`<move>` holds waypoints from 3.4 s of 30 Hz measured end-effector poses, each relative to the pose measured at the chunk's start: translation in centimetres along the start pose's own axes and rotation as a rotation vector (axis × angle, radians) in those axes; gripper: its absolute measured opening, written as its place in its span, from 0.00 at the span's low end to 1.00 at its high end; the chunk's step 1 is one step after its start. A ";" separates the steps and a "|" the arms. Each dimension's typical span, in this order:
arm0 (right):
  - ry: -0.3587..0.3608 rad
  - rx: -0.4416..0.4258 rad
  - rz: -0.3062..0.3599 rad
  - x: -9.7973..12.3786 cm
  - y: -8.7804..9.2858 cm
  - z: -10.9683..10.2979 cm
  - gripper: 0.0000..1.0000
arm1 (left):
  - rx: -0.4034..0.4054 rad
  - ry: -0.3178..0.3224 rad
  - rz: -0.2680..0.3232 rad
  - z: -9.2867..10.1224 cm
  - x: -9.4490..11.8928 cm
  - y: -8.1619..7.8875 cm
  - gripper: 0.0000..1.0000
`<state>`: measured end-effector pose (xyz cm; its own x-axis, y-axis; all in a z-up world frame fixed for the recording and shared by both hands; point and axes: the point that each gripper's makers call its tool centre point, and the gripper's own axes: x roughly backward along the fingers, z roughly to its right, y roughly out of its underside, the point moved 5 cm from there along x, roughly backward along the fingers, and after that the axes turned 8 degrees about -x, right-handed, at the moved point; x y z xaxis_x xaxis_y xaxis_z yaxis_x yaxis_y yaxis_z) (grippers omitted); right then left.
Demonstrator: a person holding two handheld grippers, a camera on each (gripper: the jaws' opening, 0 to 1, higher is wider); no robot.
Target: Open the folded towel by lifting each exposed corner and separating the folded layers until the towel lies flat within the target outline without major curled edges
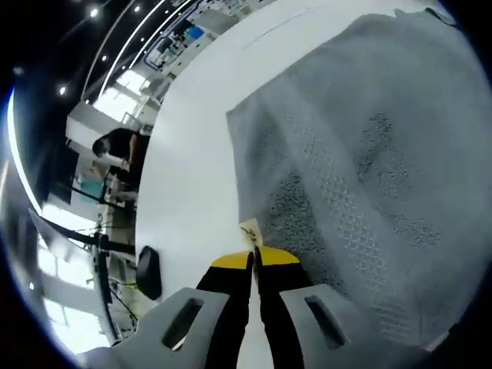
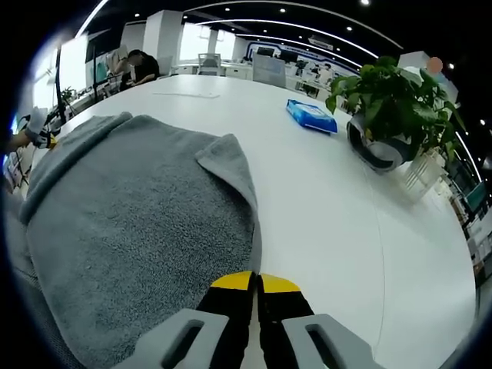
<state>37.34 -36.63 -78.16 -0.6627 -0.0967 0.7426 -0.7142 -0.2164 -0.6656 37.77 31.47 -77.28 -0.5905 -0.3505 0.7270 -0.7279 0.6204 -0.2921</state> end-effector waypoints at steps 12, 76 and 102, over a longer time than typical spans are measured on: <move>0.003 0.004 0.001 0.0 -0.1 0.0 0.00 | 0.011 -0.013 -0.033 -1.3 -0.5 1.5 0.00; -0.133 -0.133 0.169 3.9 -3.4 -2.0 0.08 | 0.154 0.440 0.555 12.6 14.4 -13.8 0.13; -0.253 0.287 0.126 -2.8 -10.4 -3.6 0.08 | -0.143 0.660 0.426 25.9 14.3 -16.9 0.01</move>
<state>45.78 -30.56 -73.54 -0.6392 -0.3680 0.6753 -0.5152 -0.4470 -0.7313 32.62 -2.21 -78.06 -0.4466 0.3972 0.8018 -0.4083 0.7069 -0.5776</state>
